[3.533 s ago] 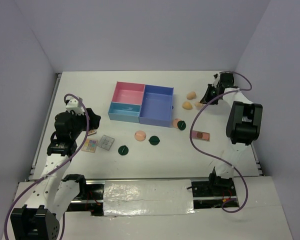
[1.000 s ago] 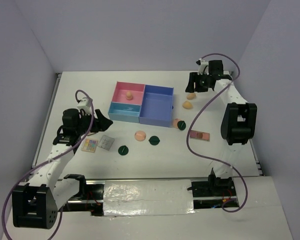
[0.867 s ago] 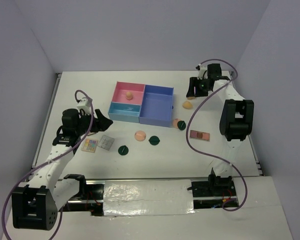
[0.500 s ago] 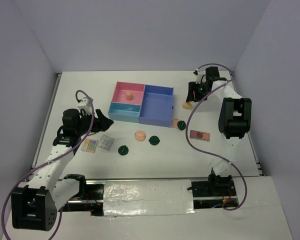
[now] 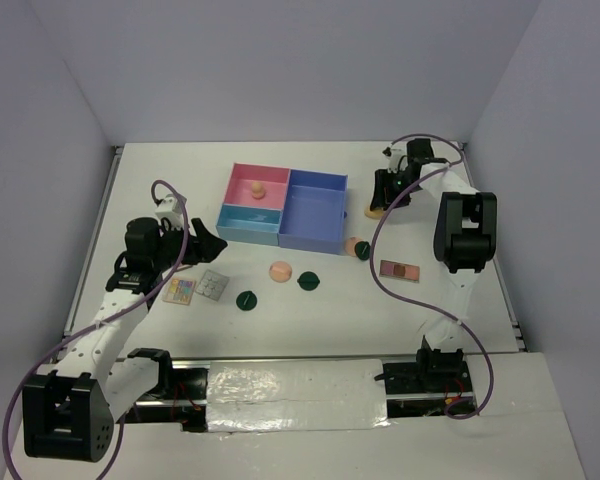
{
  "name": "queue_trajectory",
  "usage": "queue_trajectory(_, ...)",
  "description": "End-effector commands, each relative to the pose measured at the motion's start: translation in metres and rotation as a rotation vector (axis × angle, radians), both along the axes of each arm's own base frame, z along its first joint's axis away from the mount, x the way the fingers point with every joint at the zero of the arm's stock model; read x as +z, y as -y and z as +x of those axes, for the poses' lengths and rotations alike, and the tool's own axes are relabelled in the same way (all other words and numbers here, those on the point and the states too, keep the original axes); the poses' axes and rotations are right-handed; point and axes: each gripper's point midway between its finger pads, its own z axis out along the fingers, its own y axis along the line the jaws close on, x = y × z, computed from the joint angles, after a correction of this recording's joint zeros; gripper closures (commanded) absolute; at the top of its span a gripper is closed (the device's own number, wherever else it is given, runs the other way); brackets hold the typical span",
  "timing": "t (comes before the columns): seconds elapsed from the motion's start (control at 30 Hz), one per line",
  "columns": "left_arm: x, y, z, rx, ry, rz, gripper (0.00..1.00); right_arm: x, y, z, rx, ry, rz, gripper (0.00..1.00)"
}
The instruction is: Organize the makeup
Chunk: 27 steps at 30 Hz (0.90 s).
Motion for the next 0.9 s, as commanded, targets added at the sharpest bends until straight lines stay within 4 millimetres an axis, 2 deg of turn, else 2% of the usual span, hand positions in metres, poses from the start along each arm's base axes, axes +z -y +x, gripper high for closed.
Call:
queue_trajectory(0.0, 0.023, 0.003, 0.006, -0.01, 0.088, -0.002, 0.28, 0.001, -0.003, 0.004, 0.012, 0.003, -0.004, 0.45)
queue_trajectory(0.2, 0.025, 0.002, 0.007, -0.009, 0.096, -0.001, 0.28, -0.009, -0.009, -0.007, 0.025, -0.036, 0.028, 0.56)
queue_trajectory(0.3, 0.024, 0.003, 0.007, -0.01, 0.094, -0.002, 0.27, -0.007, -0.014, -0.014, 0.039, -0.044, 0.058, 0.65)
queue_trajectory(0.43, 0.025, 0.004, 0.006, -0.018, 0.097, -0.003, 0.28, 0.0, -0.017, -0.022, 0.06, -0.028, 0.073, 0.83)
queue_trajectory(0.5, 0.026, 0.003, 0.006, -0.015, 0.101, -0.003, 0.28, 0.012, -0.017, -0.025, 0.072, 0.002, 0.075, 0.87)
queue_trajectory(0.53, 0.027, 0.003, 0.006, -0.013, 0.104, -0.003, 0.27, 0.026, -0.018, -0.025, 0.085, 0.042, 0.072, 0.89)
queue_trajectory(0.63, 0.029, 0.003, 0.005, -0.009, 0.111, -0.003, 0.27, 0.052, -0.02, -0.026, 0.115, 0.113, 0.079, 0.93)
queue_trajectory(0.67, 0.029, 0.003, 0.005, -0.01, 0.112, -0.003, 0.27, 0.072, -0.022, -0.026, 0.125, 0.164, 0.081, 0.94)
queue_trajectory(0.87, 0.031, 0.003, 0.005, -0.009, 0.12, -0.002, 0.27, 0.146, -0.041, -0.03, 0.219, 0.356, 0.133, 0.99)
